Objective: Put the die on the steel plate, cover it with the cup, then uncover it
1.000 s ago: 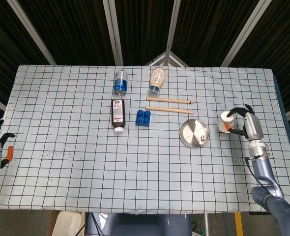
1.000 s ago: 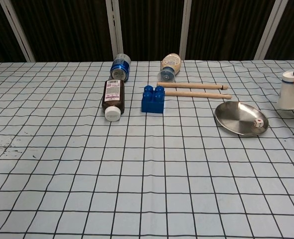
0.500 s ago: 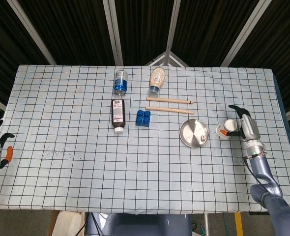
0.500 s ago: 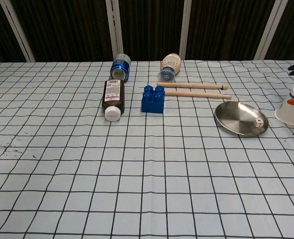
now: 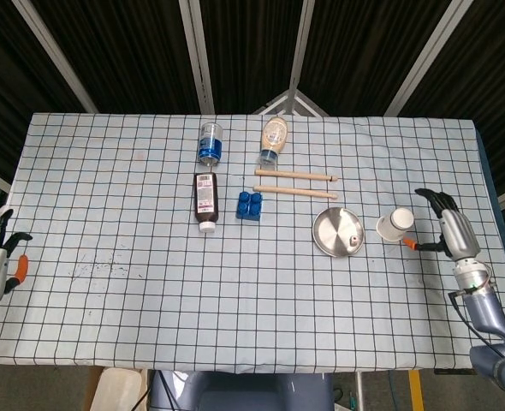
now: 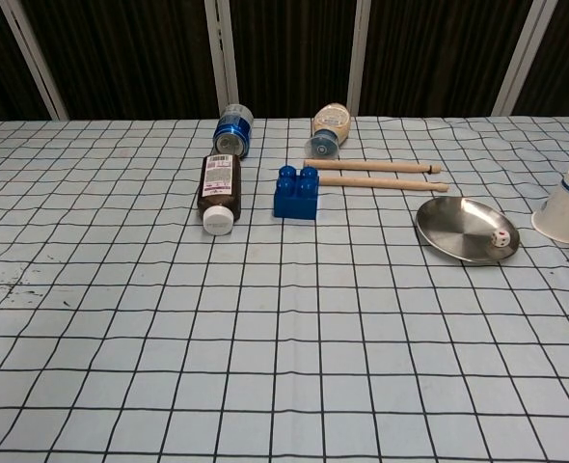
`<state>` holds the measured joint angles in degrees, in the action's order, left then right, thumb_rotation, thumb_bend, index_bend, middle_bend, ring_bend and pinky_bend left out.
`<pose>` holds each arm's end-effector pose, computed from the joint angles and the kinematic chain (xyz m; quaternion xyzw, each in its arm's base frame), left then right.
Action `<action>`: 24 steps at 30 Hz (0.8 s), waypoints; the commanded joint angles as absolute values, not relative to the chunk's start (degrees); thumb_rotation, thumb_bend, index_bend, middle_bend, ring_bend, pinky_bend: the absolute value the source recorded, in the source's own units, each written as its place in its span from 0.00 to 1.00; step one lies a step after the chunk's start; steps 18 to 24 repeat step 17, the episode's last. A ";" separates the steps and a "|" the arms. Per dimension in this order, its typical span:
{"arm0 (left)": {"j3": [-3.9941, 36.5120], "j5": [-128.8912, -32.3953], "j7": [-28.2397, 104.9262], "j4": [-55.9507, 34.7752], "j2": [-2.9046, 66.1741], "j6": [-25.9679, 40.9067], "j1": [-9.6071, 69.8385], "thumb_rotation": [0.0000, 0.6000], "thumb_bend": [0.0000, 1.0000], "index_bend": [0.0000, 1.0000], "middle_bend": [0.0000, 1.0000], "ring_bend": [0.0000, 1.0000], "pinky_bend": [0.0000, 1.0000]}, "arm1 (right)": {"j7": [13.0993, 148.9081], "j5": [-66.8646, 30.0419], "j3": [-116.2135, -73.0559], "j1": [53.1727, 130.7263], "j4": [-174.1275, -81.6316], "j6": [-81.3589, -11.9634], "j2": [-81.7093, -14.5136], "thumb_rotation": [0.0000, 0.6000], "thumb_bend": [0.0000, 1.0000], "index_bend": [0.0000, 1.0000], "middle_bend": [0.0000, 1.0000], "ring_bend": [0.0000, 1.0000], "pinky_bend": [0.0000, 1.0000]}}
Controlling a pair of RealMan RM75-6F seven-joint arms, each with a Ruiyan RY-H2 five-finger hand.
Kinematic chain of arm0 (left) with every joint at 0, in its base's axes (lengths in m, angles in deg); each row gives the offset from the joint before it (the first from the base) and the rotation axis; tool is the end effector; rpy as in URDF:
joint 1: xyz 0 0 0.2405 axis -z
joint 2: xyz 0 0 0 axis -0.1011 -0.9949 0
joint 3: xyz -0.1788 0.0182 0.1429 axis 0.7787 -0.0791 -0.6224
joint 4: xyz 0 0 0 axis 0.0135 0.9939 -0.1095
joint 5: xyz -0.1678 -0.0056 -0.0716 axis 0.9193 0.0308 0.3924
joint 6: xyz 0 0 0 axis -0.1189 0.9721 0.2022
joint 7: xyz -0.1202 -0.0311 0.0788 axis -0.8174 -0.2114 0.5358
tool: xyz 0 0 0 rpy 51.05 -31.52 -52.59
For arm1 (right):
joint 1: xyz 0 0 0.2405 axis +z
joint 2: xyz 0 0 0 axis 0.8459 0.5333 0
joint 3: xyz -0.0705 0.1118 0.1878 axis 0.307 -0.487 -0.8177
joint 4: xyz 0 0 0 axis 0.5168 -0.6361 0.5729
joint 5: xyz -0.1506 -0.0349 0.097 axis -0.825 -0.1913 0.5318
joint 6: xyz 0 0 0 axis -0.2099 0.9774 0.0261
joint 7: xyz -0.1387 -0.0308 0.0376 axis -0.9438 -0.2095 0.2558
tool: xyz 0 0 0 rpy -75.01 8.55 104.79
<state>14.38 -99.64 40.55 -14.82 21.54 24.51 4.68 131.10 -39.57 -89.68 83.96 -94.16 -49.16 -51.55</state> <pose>-0.3036 0.2227 0.1591 -0.5959 -0.3406 -0.3547 0.6349 -0.3200 -0.3212 0.1318 0.5377 -0.5008 0.4983 0.4602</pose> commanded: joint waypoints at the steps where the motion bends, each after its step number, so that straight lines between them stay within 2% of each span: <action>1: 14.13 -100.20 39.55 -15.33 21.01 24.78 4.53 1.00 0.69 0.33 0.00 0.00 0.16 | 116.06 -39.48 -87.93 75.34 -114.41 -59.50 -40.50 1.00 0.02 0.15 0.15 0.12 0.00; 3: 13.95 -100.61 38.61 -15.90 20.43 25.07 4.30 1.00 0.69 0.33 0.00 0.00 0.16 | 105.69 -37.89 -87.11 72.11 -122.49 -61.88 -37.00 1.00 0.02 0.15 0.15 0.12 0.00; 7: 13.61 -101.33 36.93 -17.04 19.20 25.90 3.70 1.00 0.69 0.33 0.00 0.00 0.16 | 89.68 -34.19 -86.76 66.52 -131.37 -68.12 -35.34 1.00 0.02 0.18 0.16 0.13 0.00; 10: 13.45 -101.85 35.68 -17.82 18.27 26.62 3.24 1.00 0.69 0.33 0.00 0.00 0.16 | 85.61 -33.32 -86.94 64.13 -132.64 -71.44 -36.13 1.00 0.02 0.18 0.16 0.13 0.00; 24: 13.52 -101.96 34.52 -17.76 17.69 26.78 3.08 1.00 0.69 0.33 0.00 0.00 0.16 | 81.88 -32.34 -87.27 62.37 -132.82 -71.82 -34.52 1.00 0.02 0.18 0.17 0.14 0.00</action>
